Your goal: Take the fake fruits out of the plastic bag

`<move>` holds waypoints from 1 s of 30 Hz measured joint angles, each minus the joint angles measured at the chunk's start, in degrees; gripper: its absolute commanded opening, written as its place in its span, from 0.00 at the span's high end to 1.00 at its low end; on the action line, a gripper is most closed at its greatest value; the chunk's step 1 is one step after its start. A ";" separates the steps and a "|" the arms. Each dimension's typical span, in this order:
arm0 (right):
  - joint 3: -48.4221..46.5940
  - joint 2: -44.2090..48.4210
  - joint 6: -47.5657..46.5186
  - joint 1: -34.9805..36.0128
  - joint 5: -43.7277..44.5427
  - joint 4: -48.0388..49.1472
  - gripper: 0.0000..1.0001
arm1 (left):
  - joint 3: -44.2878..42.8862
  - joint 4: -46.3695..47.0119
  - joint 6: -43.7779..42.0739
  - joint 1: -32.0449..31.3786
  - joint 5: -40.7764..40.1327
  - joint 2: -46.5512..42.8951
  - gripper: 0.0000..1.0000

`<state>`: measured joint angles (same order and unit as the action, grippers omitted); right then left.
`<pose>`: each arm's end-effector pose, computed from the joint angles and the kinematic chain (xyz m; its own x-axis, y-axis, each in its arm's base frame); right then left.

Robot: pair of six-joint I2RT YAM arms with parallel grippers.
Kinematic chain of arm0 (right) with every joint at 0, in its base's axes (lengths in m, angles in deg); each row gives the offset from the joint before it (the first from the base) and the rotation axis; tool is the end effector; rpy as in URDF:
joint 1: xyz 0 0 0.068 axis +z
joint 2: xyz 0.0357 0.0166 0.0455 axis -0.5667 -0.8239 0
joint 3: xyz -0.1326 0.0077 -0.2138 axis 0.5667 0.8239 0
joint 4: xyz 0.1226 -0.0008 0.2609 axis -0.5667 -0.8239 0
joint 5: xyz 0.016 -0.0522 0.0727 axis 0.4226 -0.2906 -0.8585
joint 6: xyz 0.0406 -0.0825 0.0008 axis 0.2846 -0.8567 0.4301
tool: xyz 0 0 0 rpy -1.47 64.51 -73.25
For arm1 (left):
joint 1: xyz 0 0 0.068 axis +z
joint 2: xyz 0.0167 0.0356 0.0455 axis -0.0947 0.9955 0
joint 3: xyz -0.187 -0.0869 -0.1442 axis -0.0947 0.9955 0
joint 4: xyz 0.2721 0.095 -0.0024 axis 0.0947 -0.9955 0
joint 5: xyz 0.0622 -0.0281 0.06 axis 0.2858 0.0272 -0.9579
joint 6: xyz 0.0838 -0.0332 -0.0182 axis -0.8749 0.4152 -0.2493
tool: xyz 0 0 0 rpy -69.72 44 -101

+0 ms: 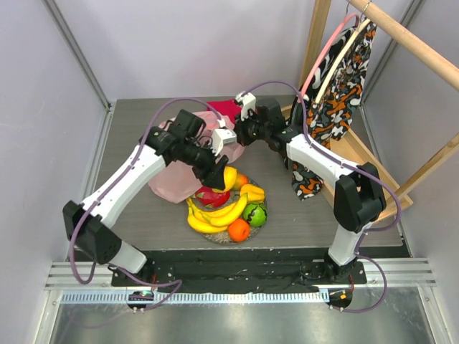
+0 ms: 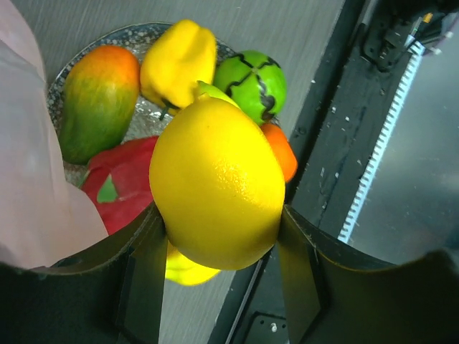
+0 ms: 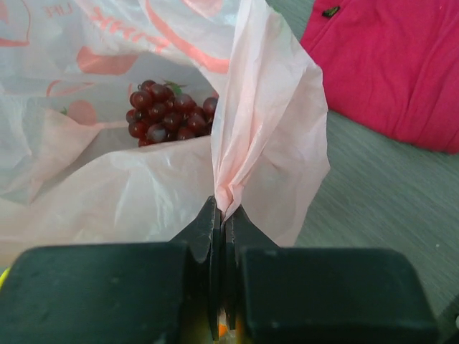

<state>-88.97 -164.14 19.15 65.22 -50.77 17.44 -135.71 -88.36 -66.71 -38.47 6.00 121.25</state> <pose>0.4043 0.2694 0.2499 -0.3940 -0.2256 -0.8910 -0.7174 0.6815 0.1447 0.2633 -0.2288 0.3035 -0.5114 0.5682 -0.6447 0.8579 0.3811 -0.3447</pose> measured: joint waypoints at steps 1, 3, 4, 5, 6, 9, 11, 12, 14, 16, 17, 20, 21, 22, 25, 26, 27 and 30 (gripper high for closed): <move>0.66 0.42 -0.02 0.00 -0.04 0.04 0.99 | -0.04 0.74 0.72 -0.22 -0.44 1.46 0.74; 2.10 1.60 -0.02 -0.02 -0.04 0.02 0.99 | -0.04 2.91 3.43 -0.68 -1.90 4.61 0.73; 2.36 2.05 -0.02 -0.02 0.00 -0.02 0.99 | -0.04 3.34 4.04 -0.87 -2.23 5.29 0.72; 2.38 2.27 -0.02 -0.02 0.02 -0.04 0.99 | 0.00 4.02 5.09 -1.05 -2.54 6.01 0.72; 2.38 2.56 -0.02 -0.02 0.07 0.20 0.99 | 0.20 5.29 6.73 -1.27 -3.17 6.80 0.72; 2.38 3.26 -0.04 -0.02 0.04 0.68 0.99 | 0.28 7.45 10.08 -1.88 -4.42 8.90 0.72; 2.38 3.41 -0.02 -0.02 0.04 0.92 0.99 | 0.20 8.48 12.02 -2.43 -5.40 10.40 0.72; 2.38 3.50 -0.02 -0.02 0.04 0.96 0.99 | 0.15 8.90 12.63 -2.62 -5.92 11.13 0.72; 2.43 3.52 0.00 -0.02 0.35 0.98 0.99 | 0.15 9.51 13.81 -2.99 -7.15 12.72 0.72; 2.51 3.52 0.04 -0.52 0.35 0.98 0.99 | 0.20 9.66 14.88 -3.10 -8.11 13.75 0.71; 2.56 3.52 0.09 -0.68 0.37 0.96 0.99 | 0.22 9.75 15.30 -3.13 -8.57 14.03 0.70; 2.56 3.52 0.17 -0.76 0.33 1.01 0.99 | 0.68 10.01 16.22 -3.10 -9.86 14.21 0.48; 2.56 3.52 0.17 -0.76 0.35 1.03 0.99 | 0.72 10.01 16.57 -3.10 -10.25 14.21 0.38; 2.56 3.52 0.20 -0.79 0.35 1.01 0.99 | 0.74 10.03 16.85 -3.13 -10.56 14.21 0.34; 2.51 3.50 0.17 -0.83 0.28 1.01 0.99 | 0.63 9.94 17.09 -3.13 -10.27 14.21 0.27; 2.43 3.50 0.20 -0.81 0.28 1.01 0.99 | 0.42 9.75 17.11 -3.10 -9.79 14.21 0.25; 2.36 3.50 0.20 -0.81 0.26 1.01 0.99 | 0.20 9.62 17.05 -3.10 -9.35 14.21 0.23; 2.12 3.50 0.22 -0.81 0.09 1.01 0.99 | -1.20 9.01 16.81 -3.13 -8.33 13.86 0.21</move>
<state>-86.85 -160.64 19.37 64.41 -50.69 18.45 -136.92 -79.35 -49.91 -41.60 -2.33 135.11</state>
